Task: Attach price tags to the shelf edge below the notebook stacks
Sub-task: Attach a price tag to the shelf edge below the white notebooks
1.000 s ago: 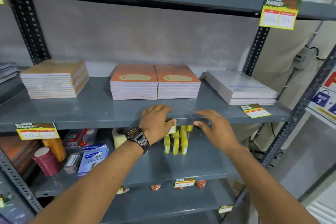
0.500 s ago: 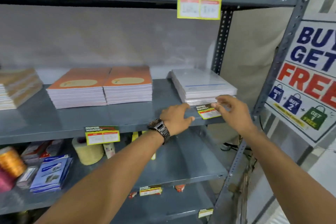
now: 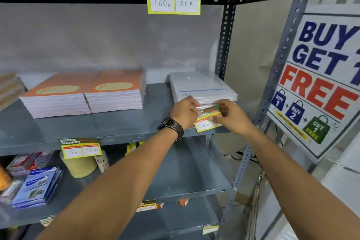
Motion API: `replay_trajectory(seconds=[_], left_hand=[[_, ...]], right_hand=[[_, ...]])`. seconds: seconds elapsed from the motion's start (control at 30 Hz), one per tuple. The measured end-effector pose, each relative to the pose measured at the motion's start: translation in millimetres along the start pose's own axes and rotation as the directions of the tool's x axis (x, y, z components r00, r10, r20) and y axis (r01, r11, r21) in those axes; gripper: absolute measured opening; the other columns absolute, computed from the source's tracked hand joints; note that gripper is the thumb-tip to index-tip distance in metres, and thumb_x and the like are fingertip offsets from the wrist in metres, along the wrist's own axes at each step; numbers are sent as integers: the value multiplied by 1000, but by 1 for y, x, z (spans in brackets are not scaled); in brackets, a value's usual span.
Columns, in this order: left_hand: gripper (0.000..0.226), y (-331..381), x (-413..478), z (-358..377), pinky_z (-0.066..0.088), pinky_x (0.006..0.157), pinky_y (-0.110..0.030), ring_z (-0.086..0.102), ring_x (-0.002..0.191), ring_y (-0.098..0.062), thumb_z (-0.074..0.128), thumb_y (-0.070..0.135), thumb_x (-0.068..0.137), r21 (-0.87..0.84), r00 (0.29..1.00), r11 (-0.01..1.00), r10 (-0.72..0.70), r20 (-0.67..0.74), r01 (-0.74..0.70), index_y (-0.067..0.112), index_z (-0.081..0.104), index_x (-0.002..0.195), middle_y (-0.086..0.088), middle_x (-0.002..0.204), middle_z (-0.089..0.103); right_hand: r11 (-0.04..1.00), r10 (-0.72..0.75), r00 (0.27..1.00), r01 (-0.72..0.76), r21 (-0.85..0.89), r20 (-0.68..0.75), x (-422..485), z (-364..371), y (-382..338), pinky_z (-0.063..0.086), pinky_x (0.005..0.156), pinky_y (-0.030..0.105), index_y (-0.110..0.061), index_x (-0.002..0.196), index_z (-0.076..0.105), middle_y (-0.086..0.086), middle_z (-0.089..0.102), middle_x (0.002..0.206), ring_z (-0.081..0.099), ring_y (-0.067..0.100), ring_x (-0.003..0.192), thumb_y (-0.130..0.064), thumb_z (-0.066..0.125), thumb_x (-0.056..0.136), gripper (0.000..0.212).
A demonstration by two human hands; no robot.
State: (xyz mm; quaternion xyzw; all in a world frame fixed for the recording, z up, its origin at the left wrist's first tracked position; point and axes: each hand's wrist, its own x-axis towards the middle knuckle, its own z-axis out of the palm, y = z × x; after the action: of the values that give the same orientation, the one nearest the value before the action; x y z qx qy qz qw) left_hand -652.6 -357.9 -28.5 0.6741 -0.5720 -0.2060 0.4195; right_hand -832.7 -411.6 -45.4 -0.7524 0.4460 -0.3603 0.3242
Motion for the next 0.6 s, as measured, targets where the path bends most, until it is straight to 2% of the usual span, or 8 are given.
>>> replay_trajectory(seconds=[0.07,0.13,0.2,0.3,0.4,0.47,0.6], left_hand=[[19,6,-7,-3,48,62,-21,61,68,-4,65,6,79,-26,995,995,98,8,-98,24,65,86,12,70,65],[17,9,-15,-5,48,67,-24,59,72,-8,65,8,82,-1,977,977,215,12,-215,25,65,86,10,78,64],[16,7,-24,-4,47,73,-24,59,80,-10,64,8,84,34,958,958,285,28,-286,23,66,90,7,86,63],[18,-3,-37,1,52,78,-23,64,84,-3,71,10,80,-70,962,963,265,66,-261,24,68,90,11,87,69],[14,-13,-45,10,45,63,-9,57,60,12,78,14,74,-74,981,980,188,43,-185,23,72,84,15,73,67],[10,-16,-50,16,41,56,-8,54,54,9,79,19,74,-18,986,986,167,4,-167,22,73,82,11,70,67],[8,-16,-54,28,50,65,-22,60,67,-5,76,24,76,102,979,975,203,-31,-199,22,72,83,6,80,74]], right_hand=[[997,-38,999,35,75,30,-1,-9,-5,53,74,30,-12,108,64,1,69,95,66,14,77,-11,84,72,41],[990,-98,992,89,113,79,-5,-17,-10,49,68,29,-6,95,70,3,71,82,63,9,68,-6,81,75,23],[990,-114,989,105,92,97,-14,-20,-13,46,63,26,-8,88,72,1,71,74,59,5,62,-8,80,76,14],[992,-127,988,128,-8,85,-30,-17,-8,44,60,31,-19,80,73,4,70,69,54,8,60,-20,80,77,7],[989,-119,990,125,-82,75,-46,-7,3,50,63,32,-22,78,74,-2,73,70,63,10,63,-24,78,79,4],[988,-101,994,104,-117,33,-52,0,11,53,67,34,-25,77,74,-6,74,70,68,12,67,-23,78,78,5],[995,-36,996,28,-98,-86,-54,9,19,56,69,33,-32,75,70,-10,75,71,69,7,67,-19,82,73,18]])
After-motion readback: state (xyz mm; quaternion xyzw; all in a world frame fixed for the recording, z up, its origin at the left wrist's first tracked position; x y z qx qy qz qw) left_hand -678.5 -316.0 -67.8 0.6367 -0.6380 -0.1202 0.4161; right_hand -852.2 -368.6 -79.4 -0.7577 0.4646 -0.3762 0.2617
